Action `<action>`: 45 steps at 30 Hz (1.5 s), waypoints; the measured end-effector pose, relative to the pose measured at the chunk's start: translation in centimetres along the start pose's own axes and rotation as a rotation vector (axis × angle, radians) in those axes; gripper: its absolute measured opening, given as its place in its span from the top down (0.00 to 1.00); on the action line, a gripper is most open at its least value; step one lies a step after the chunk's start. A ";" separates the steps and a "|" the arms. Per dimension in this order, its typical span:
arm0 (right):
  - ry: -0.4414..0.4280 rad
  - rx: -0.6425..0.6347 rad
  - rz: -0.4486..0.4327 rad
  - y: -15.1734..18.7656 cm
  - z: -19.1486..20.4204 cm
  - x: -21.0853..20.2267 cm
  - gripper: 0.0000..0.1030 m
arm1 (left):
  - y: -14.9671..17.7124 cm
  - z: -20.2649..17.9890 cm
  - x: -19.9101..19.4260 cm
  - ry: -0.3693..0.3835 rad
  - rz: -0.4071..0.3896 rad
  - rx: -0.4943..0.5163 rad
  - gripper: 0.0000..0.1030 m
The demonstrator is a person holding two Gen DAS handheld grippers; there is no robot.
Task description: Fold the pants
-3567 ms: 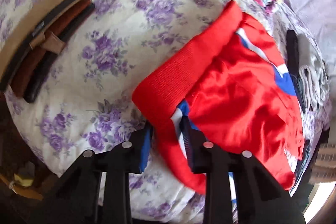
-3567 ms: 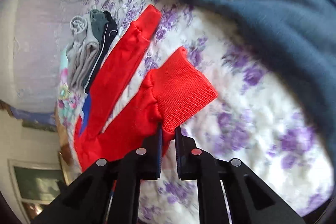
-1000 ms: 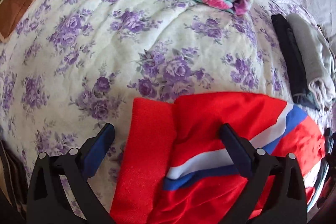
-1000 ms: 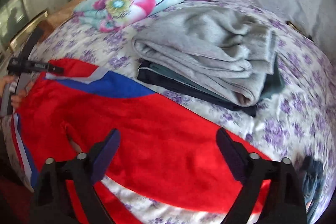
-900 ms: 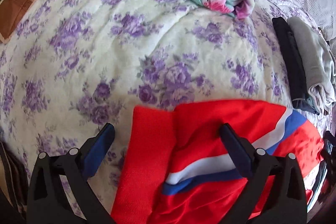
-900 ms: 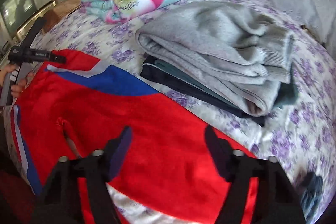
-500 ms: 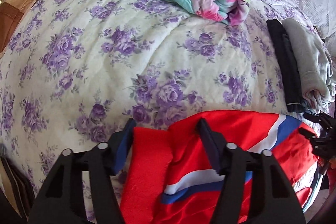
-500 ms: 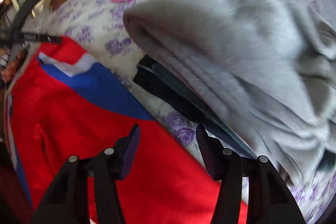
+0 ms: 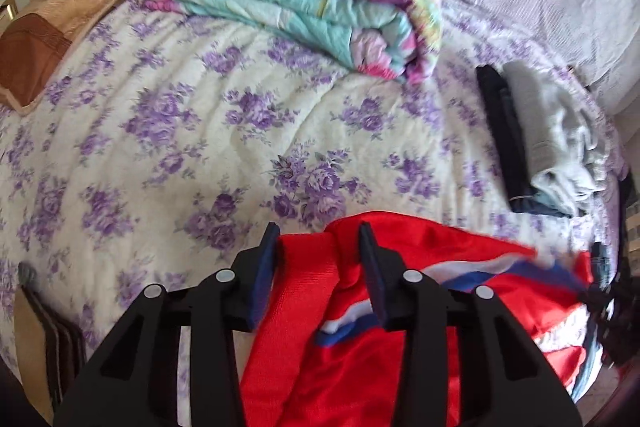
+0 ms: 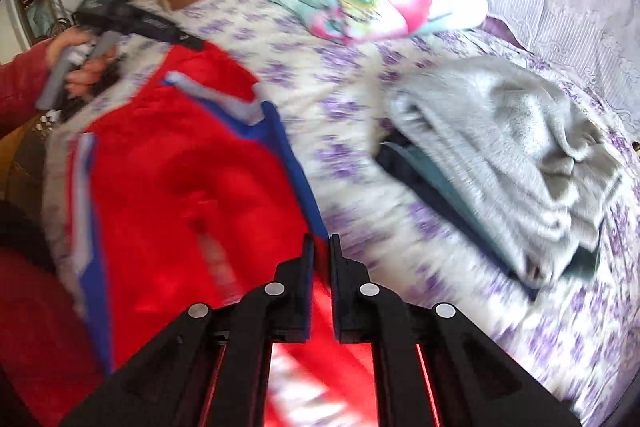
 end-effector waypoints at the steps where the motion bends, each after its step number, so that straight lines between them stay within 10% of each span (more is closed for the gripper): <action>1: -0.008 0.005 -0.001 0.6 0.9 -0.7 0.93 | 0.4 0.3 -1.0 0.015 -0.014 -0.009 0.62; 13: -0.114 0.125 0.042 7.3 8.7 -4.3 0.93 | 9.1 5.1 -7.5 -0.011 0.000 -0.102 0.62; 18: -0.124 0.128 0.062 8.5 9.9 -4.4 0.93 | 11.6 6.4 -8.1 0.143 0.056 -0.286 0.62; 23: -0.121 0.112 0.061 8.4 10.2 -4.5 0.93 | 9.4 3.0 -8.4 0.205 0.033 -0.319 0.23; 29: -0.121 0.103 0.063 8.7 10.5 -4.5 0.93 | 5.5 0.8 -6.1 0.152 0.078 -0.405 0.19; 31: -0.120 0.102 0.058 8.7 10.5 -4.7 0.93 | 5.4 1.0 -4.4 0.042 0.136 -0.380 0.25; 34: -0.120 0.105 0.051 8.7 10.4 -5.0 0.93 | 6.7 2.3 -3.6 0.096 0.175 -0.440 0.81; 40: -0.228 0.098 0.042 8.7 11.4 -6.5 0.98 | 9.6 3.9 -7.6 0.153 0.108 -0.377 0.86; 45: -0.230 0.114 0.097 10.9 11.9 -5.4 0.98 | 14.8 6.6 -8.2 0.130 0.206 -0.397 0.86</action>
Point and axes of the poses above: each gripper's, at about its wrist camera, not at the fingertips, and x roughly the way its jaws point, z to its left, y to its underside, the point moved 4 cm from there along x, roughly the way its jaws point, and after that the axes turned 6 degrees about -z, right-handed, at the moved point
